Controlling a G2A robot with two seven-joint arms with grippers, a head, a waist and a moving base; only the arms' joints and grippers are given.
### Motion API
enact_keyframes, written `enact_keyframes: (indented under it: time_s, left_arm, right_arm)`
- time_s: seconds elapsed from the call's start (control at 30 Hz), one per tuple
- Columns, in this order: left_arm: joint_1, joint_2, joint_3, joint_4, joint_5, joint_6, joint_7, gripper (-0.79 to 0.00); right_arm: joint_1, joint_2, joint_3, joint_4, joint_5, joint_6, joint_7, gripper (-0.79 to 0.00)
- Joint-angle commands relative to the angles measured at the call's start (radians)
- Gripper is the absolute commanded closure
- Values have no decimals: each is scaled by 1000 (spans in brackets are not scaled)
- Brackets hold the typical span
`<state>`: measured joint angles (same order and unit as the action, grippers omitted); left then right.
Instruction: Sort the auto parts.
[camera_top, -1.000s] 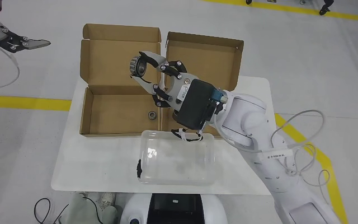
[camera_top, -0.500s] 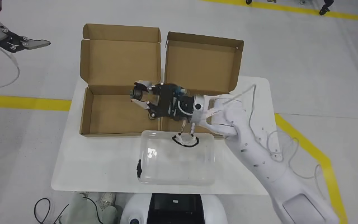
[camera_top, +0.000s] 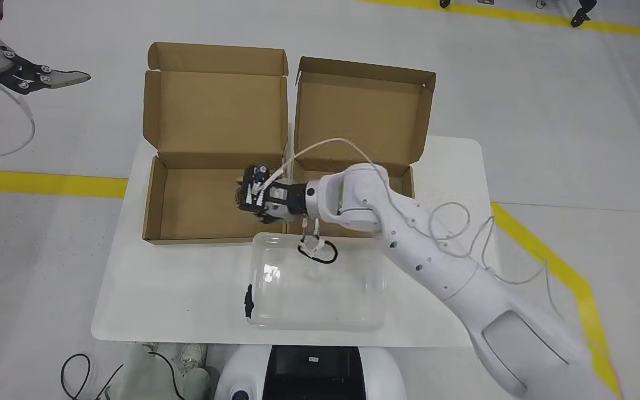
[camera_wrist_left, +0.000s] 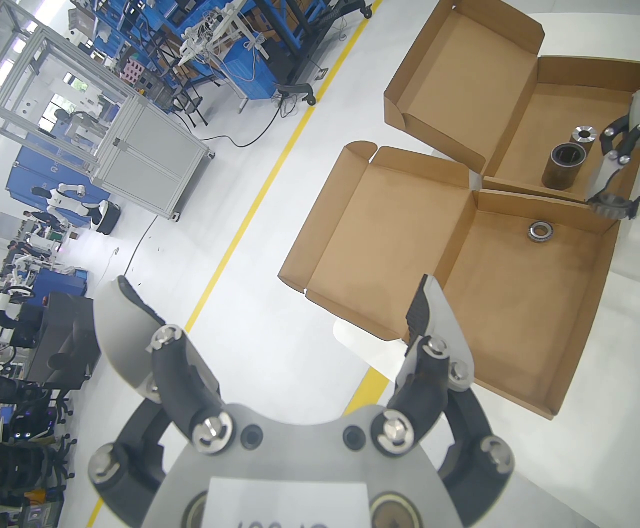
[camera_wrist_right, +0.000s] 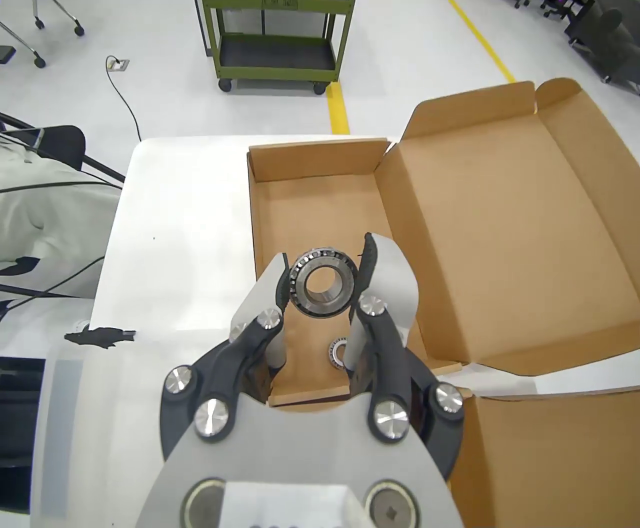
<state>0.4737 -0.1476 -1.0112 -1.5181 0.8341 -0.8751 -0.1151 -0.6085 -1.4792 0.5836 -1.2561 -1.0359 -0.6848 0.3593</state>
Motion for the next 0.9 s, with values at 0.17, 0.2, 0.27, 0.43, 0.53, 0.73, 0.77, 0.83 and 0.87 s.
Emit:
enact_keyframes:
  time_s: [0.17, 0.2, 0.27, 0.43, 0.53, 0.73, 0.77, 0.83, 0.87]
  left_arm:
    - [0, 0, 0, 0, 0, 0, 0, -785]
    - [0, 0, 0, 0, 0, 0, 0, -785]
    - [0, 0, 0, 0, 0, 0, 0, -785]
    - [0, 0, 0, 0, 0, 0, 0, -785]
    - [0, 0, 0, 0, 0, 0, 0, -785]
    - [0, 0, 0, 0, 0, 0, 0, -785]
    - [0, 0, 0, 0, 0, 0, 0, -785]
    - [0, 0, 0, 0, 0, 0, 0, -785]
    - [0, 0, 0, 0, 0, 0, 0, -785]
  right_arm:
    - [60, -48, -63, 128, 11, 8, 52, 0]
    - [68, -55, -69, 147, 11, 9, 58, 0]
    - [82, -67, -77, 181, 16, 6, 52, 0]
    - [117, -94, -90, 279, 9, -15, 1, 0]
    - [134, -113, -103, 341, 10, -40, -31, 0]
    - [164, -161, -138, 456, 11, -87, -86, 0]
    - [168, -168, -142, 473, 10, -90, -97, 0]
    - [176, -180, -148, 505, 5, -95, -117, 0]
    - [179, -186, -150, 520, 3, -97, -126, 0]
